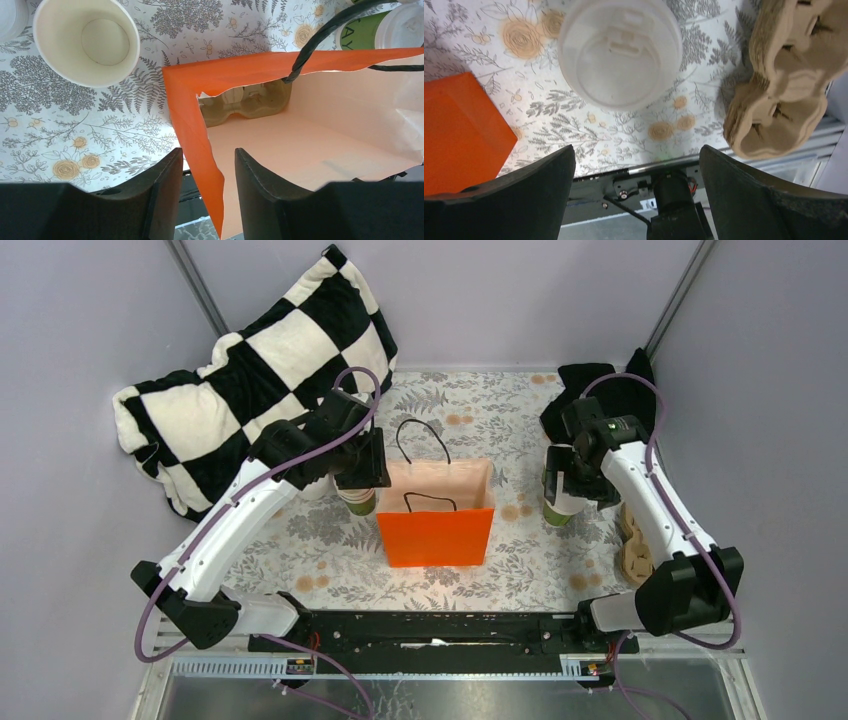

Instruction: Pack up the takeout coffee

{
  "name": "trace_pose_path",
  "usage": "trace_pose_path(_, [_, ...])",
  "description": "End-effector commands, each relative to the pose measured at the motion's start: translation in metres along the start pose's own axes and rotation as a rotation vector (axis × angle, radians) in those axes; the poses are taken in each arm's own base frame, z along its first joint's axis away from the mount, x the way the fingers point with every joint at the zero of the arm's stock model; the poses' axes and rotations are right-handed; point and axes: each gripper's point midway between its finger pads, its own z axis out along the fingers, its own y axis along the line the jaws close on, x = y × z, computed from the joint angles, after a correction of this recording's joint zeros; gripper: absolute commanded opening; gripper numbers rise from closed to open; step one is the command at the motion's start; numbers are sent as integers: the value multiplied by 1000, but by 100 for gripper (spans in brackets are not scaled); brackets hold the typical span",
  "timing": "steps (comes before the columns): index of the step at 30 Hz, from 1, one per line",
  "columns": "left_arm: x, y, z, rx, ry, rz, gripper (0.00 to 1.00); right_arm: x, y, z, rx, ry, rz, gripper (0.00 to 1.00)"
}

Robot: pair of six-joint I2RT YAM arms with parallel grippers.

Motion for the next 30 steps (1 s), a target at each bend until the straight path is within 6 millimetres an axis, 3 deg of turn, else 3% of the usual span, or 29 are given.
trace_pose_path(1, [-10,-9,-9,42,-38,31,48,-28,10,11,-34,-99,-51,100])
trace_pose_path(8, [-10,-10,-9,44,-42,27,48,-45,12,27,-39,-139,-26,100])
trace_pose_path(15, [-11,-9,-9,40,-44,25,47,-45,3,43,-17,-136,-13,100])
trace_pose_path(30, [-10,-9,-9,39,-44,18,45,-44,4,48,-35,-146,-8,90])
